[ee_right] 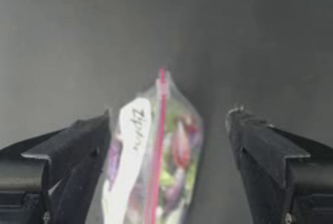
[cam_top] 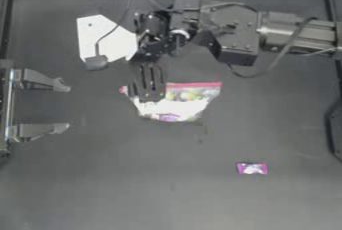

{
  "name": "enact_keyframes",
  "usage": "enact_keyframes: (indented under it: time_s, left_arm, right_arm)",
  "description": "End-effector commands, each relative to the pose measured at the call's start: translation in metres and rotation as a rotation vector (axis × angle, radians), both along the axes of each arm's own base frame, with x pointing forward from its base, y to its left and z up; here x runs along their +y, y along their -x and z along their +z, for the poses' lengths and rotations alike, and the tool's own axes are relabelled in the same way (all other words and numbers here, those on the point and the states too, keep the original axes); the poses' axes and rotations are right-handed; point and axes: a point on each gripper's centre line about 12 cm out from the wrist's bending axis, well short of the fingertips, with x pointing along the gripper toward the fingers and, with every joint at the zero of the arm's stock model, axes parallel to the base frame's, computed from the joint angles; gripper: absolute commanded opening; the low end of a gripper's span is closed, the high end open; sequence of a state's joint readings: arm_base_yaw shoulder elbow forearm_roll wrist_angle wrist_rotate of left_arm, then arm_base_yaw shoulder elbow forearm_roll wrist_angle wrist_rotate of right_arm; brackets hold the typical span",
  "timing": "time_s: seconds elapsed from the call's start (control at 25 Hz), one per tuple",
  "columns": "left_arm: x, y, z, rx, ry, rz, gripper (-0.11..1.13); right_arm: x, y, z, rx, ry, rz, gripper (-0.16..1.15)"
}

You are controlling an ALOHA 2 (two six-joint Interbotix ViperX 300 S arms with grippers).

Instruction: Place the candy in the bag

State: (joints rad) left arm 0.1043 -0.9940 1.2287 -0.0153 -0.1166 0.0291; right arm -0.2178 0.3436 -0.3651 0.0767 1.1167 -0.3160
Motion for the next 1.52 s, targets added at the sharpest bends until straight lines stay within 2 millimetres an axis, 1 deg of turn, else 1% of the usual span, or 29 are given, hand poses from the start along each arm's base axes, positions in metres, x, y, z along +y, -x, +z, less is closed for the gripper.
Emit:
enact_keyframes:
  time_s: [0.04,0.28,0.52,0.72,0.92,1.12,1.24,1.52]
  left_arm:
    - [0.001,-0.003,0.0,0.007,0.004,0.004,1.0]
    - [0.001,-0.002,-0.004,0.018,0.005,0.004,1.0]
    - [0.002,-0.001,-0.005,0.016,0.005,0.008,1.0]
    - [0.003,0.001,-0.011,0.032,0.007,0.018,1.0]
    - [0.003,0.001,-0.011,0.03,0.008,0.018,0.99]
    - [0.003,0.001,-0.012,0.032,0.007,0.018,1.0]
    - [0.003,0.001,-0.012,0.032,0.008,0.018,0.99]
    - [0.003,0.002,-0.013,0.035,0.008,0.018,0.99]
  right_arm:
    - [0.001,-0.002,0.015,-0.029,0.002,-0.001,0.98]
    - [0.002,-0.006,0.009,-0.007,-0.005,-0.012,0.98]
    - [0.004,-0.011,0.008,-0.009,-0.011,-0.02,0.98]
    - [0.007,-0.016,0.001,0.007,-0.017,-0.015,0.98]
    - [0.012,-0.022,-0.002,0.017,-0.017,-0.003,0.98]
    - [0.017,-0.027,-0.011,0.051,-0.006,0.008,0.98]
    - [0.015,-0.028,-0.014,0.073,0.007,-0.013,0.98]
    - [0.019,-0.031,-0.019,0.084,0.013,-0.006,0.98]
